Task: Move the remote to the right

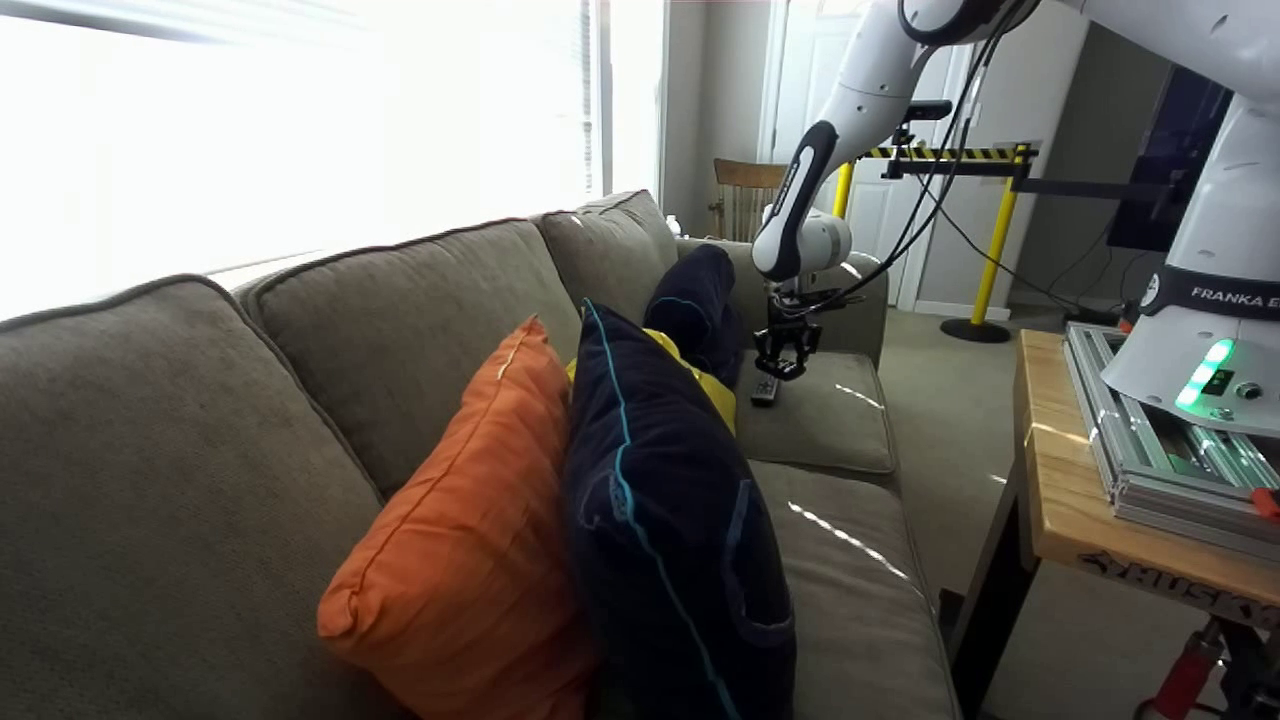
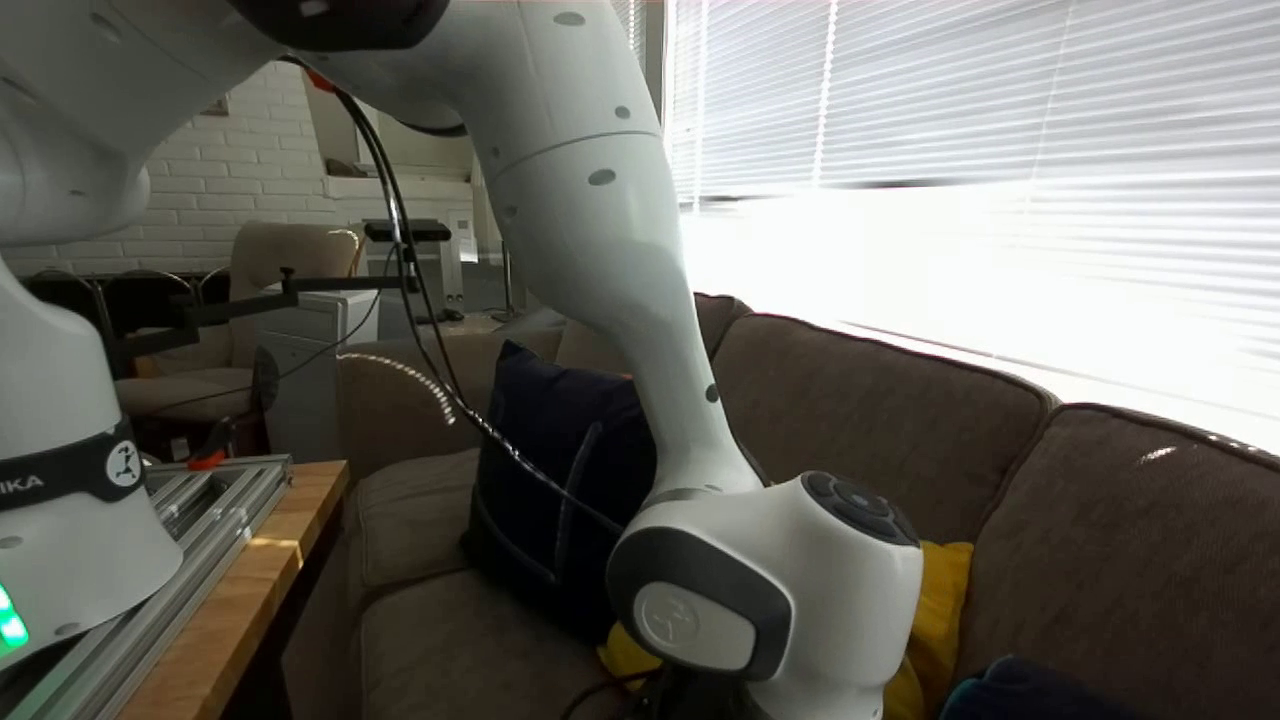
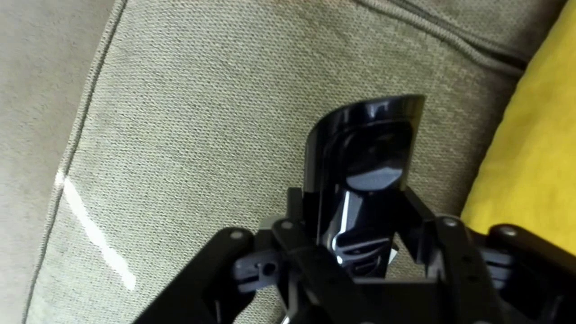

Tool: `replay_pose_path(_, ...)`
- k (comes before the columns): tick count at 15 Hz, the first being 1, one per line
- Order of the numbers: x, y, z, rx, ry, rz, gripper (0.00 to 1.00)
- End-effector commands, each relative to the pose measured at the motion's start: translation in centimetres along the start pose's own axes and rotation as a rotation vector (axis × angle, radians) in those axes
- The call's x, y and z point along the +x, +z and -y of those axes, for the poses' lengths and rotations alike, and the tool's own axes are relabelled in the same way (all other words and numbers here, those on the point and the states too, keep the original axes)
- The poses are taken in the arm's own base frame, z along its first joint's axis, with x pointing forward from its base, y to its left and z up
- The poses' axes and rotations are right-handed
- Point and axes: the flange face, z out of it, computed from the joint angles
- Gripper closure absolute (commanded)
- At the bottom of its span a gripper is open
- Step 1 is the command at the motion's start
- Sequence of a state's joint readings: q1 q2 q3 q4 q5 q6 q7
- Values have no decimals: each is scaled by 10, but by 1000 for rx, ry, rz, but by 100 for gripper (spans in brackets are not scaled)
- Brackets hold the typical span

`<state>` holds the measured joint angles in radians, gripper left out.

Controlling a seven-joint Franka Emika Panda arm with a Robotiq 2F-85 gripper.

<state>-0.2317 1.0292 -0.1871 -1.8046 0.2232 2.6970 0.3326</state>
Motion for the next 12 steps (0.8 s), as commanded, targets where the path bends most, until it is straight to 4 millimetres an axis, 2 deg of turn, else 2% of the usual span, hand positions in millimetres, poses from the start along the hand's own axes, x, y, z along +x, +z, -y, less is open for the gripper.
replay_pose_path(1, 4, 16, -11, 34, 191, -38, 73)
replay_pose_path(6, 4, 37, -30, 96, 381, -100, 73)
replay_pose_path(7, 3, 40, -34, 103, 389, -124, 73)
replay_pose_path(12, -9, 80, -52, 76, 369, -177, 73)
